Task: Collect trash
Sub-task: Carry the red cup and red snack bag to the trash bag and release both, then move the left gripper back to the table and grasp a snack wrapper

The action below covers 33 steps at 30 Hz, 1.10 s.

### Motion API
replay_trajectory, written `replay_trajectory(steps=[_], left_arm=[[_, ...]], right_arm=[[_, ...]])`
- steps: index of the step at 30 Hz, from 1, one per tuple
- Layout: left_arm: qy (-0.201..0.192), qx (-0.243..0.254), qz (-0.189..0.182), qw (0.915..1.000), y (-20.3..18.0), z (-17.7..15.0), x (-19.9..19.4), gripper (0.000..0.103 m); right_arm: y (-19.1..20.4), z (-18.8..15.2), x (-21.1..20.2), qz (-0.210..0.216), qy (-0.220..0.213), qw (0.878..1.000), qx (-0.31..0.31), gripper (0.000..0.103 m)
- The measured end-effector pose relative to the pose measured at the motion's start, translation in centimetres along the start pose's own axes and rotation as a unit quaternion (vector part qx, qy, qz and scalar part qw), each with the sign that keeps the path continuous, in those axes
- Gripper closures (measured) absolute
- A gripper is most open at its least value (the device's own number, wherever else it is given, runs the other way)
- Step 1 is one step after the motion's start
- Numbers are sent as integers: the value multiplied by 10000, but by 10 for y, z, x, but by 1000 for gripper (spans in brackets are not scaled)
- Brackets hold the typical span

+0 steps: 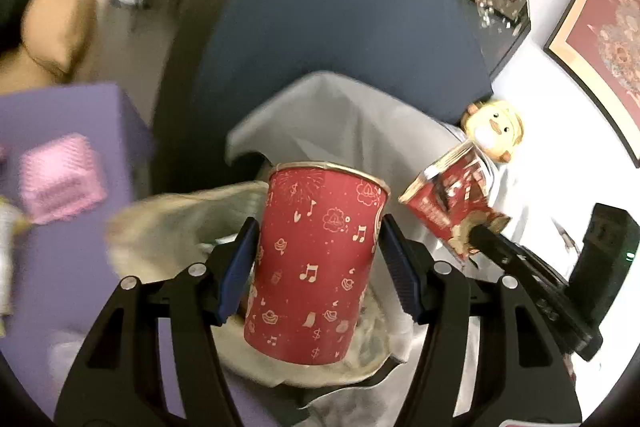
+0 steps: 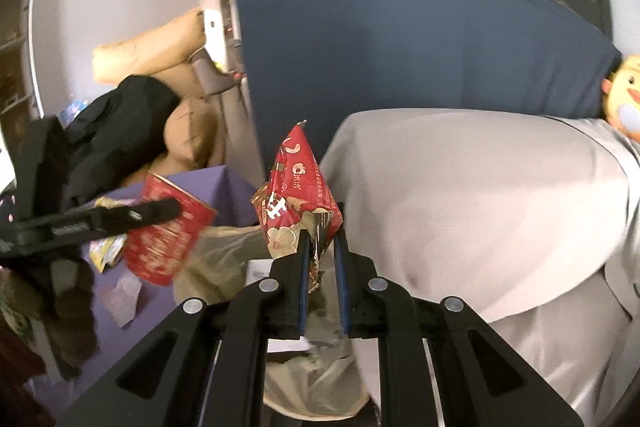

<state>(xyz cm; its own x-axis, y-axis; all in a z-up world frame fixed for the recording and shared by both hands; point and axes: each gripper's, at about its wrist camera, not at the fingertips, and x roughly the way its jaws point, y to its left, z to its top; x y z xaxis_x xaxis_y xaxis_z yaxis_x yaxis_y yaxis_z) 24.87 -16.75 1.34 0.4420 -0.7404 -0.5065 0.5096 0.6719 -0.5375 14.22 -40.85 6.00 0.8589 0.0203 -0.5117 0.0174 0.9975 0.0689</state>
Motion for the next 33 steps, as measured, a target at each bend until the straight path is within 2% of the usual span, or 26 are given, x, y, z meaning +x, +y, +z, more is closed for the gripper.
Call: replay_trajectory(steps=[4, 7, 9, 10, 11, 14, 16, 21, 26, 31, 33], left_arm=[[643, -208, 17, 9977, 5, -8, 55, 44], [914, -284, 102, 9954, 13, -16, 71, 43], [1011, -275, 26, 9945, 16, -17, 72, 41], [1044, -313, -104, 9940, 21, -16, 69, 36], [1052, -332, -108, 9938, 23, -15, 67, 31], [1036, -434, 23, 9937, 32, -13, 53, 31], [944, -520, 78, 9941, 38, -14, 39, 31], [335, -597, 227, 9974, 45, -16, -15, 31], [-62, -216, 724, 9971, 45, -16, -63, 31], [-310, -82, 1171, 9926, 67, -22, -110, 31], [-321, -116, 1310, 9908, 76, -26, -117, 31]], right_arm=[[-5, 0, 3, -131, -24, 9999, 102, 90], [-6, -4, 8, -156, 43, 9998, 124, 90], [-9, -7, 14, -167, 104, 9997, 131, 90], [-11, -6, 16, -160, 127, 9997, 144, 90], [-10, -7, 18, -140, 157, 9996, 166, 90], [-8, -9, 28, 34, 255, 9993, 283, 90], [-1, -11, 38, 209, 343, 9987, 300, 90], [29, -17, 79, 608, 797, 9948, 188, 90], [49, -39, 135, 457, 1386, 9892, 127, 90], [60, -70, 162, 377, 1870, 9816, -24, 90], [62, -78, 166, 351, 2000, 9792, -61, 90]])
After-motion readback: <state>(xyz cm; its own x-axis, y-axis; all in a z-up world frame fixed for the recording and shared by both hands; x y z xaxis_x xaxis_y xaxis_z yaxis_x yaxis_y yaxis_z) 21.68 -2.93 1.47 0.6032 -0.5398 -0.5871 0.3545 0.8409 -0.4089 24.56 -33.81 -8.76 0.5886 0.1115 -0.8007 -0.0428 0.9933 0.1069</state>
